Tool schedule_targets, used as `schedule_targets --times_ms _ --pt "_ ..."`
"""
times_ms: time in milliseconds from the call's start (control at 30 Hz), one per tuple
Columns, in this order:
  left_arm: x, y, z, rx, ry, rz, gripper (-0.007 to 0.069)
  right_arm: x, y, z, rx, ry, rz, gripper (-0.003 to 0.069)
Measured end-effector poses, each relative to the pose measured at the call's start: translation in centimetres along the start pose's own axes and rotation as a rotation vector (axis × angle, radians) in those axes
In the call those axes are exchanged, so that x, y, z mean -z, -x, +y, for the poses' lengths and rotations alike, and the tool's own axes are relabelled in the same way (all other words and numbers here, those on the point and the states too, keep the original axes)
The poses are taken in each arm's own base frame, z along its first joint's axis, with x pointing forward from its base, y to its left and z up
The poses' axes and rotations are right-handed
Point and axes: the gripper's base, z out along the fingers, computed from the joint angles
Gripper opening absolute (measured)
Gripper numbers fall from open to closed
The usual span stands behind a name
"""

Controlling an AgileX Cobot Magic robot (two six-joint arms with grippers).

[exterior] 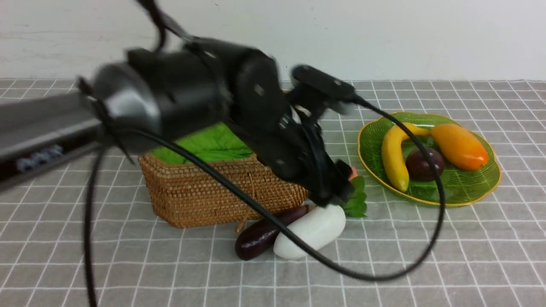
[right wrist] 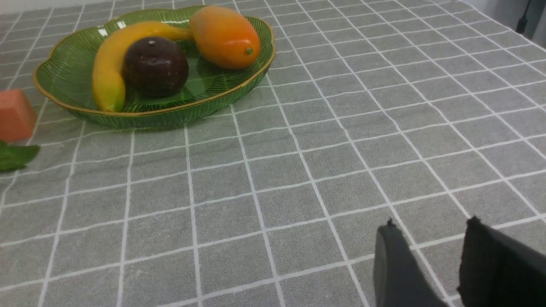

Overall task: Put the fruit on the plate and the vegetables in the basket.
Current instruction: Take a daikon with your left arm and place it on the basket on the left.

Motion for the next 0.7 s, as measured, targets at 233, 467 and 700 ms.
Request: schedule_targets --times_ms 233,467,700 --pt "-5.7 -1.5 -1.9 -0.050 0.204 0.085 0.0588 0.0 0.0 0.0 0.000 0.000 0.000 0.0237" --pt "-8.9 -2.4 -1.8 -0.011 0.224 0.087 0.0584 0.0 0.0 0.0 0.000 0.000 0.000 0.0237" --pt "-10.4 -3.2 -2.1 0.003 0.204 0.118 0.0556 0.0 0.0 0.0 0.000 0.000 0.000 0.0237"
